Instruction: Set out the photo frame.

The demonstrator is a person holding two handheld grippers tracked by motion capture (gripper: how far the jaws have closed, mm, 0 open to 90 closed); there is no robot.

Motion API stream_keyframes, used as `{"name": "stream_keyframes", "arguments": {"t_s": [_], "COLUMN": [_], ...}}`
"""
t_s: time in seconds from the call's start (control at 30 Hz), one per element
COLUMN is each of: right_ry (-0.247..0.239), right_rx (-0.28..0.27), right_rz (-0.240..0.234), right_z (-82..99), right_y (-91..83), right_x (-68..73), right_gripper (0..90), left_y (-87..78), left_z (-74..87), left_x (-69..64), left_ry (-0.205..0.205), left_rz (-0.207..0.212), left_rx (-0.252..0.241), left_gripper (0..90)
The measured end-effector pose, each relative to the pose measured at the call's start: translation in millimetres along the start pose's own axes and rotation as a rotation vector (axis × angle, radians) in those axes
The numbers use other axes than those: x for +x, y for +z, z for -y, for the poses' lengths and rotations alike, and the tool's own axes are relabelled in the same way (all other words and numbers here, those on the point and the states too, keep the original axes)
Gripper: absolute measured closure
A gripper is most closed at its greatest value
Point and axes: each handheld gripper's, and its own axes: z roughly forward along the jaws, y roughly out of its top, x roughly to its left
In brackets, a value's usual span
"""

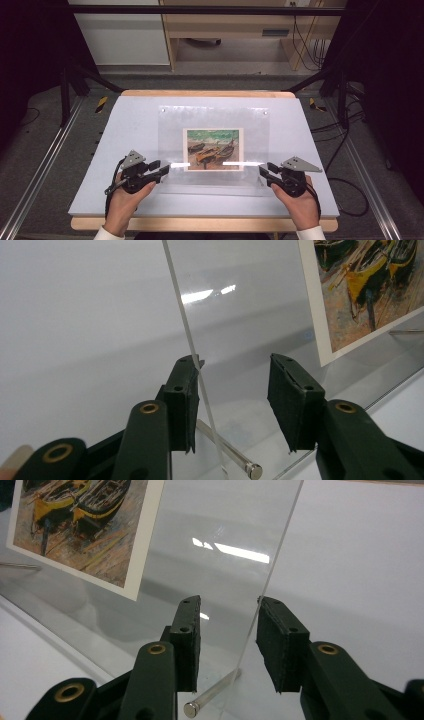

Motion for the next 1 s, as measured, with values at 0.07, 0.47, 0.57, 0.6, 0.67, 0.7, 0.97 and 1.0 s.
{"name": "stream_keyframes", "arguments": {"t_s": [0.07, 0.47, 0.57, 0.6, 0.67, 0.7, 0.97, 1.0], "right_ry": [0.002, -0.008, -0.009, -0.006, -0.009, -0.011, -0.018, -0.020], "right_rx": [-0.001, -0.002, -0.002, -0.001, -0.002, 0.000, 0.002, 0.001], "right_rz": [0.002, 0.007, 0.005, 0.006, 0.006, 0.006, 0.012, 0.013], "right_z": [0.5, 3.8, 4.4, 4.7, 5.2, 5.5, 8.0, 8.2], "right_y": [-0.6, -5.0, -5.9, -6.2, -6.9, -7.4, -10.4, -10.6], "right_x": [0.6, 2.6, 2.9, 3.1, 3.4, 3.5, 5.7, 5.8], "right_gripper": [63.3, 66.3, 67.1, 67.3, 67.9, 68.2, 70.2, 70.4], "left_y": [-0.7, -4.3, -5.0, -5.2, -5.6, -5.7, -7.7, -7.9], "left_z": [0.4, 3.6, 4.3, 4.5, 5.0, 5.4, 7.4, 7.6], "left_x": [-0.2, -2.4, -2.8, -2.9, -3.5, -3.7, -4.9, -5.1], "left_ry": [0.003, 0.017, 0.017, 0.018, 0.020, 0.021, 0.025, 0.025], "left_rz": [-0.001, -0.004, -0.005, -0.004, -0.004, -0.004, -0.004, -0.004], "left_rx": [0.001, 0.003, 0.004, 0.005, 0.006, 0.004, 0.009, 0.010], "left_gripper": [55.7, 58.2, 58.7, 58.8, 58.9, 58.9, 60.0, 60.2]}}
